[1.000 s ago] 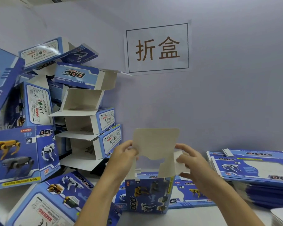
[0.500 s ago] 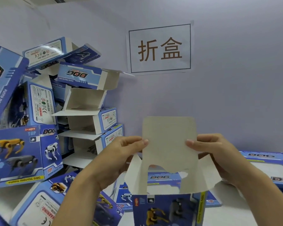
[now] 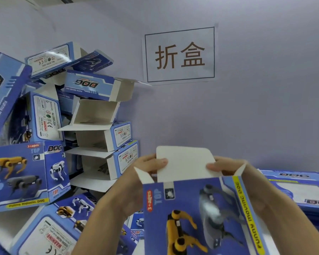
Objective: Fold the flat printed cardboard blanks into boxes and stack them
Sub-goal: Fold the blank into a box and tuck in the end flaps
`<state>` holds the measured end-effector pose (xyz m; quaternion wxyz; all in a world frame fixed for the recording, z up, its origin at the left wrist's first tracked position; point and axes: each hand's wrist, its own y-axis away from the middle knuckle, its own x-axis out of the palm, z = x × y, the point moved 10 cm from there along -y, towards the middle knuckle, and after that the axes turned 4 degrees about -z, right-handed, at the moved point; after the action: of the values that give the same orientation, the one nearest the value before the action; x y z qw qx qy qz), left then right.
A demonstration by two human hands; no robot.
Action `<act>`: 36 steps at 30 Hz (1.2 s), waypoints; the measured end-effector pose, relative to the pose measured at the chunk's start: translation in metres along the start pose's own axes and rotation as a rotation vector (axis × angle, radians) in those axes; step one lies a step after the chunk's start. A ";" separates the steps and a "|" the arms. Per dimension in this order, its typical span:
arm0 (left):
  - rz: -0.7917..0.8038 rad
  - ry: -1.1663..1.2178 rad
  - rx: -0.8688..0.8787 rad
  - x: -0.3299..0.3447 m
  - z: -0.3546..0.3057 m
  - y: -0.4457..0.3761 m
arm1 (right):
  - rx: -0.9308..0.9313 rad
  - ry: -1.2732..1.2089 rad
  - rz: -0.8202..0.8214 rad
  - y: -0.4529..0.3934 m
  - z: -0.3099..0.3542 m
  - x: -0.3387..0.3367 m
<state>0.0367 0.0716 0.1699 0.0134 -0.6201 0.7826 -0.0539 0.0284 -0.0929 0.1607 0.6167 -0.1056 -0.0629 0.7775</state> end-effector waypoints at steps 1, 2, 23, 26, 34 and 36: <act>0.036 0.018 0.002 0.004 0.004 0.002 | 0.043 -0.051 -0.017 0.005 -0.002 0.004; 0.032 0.026 0.008 0.002 0.006 0.000 | 0.080 -0.138 -0.013 -0.002 -0.010 0.004; 0.066 -0.006 0.253 0.001 -0.005 0.001 | -0.082 -0.126 -0.079 -0.008 0.005 -0.010; 0.051 0.002 0.294 -0.001 -0.008 0.000 | -0.091 -0.128 -0.069 -0.007 0.008 -0.007; 0.002 -0.115 0.319 -0.001 -0.012 0.001 | -0.079 -0.084 -0.112 -0.010 0.005 -0.013; 0.012 -0.042 0.306 0.001 -0.012 0.000 | -0.075 -0.123 -0.113 -0.012 0.003 -0.014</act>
<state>0.0357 0.0711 0.1815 0.1245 -0.6070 0.7686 -0.1592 0.0423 -0.1035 0.1671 0.6500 -0.0772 -0.1356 0.7437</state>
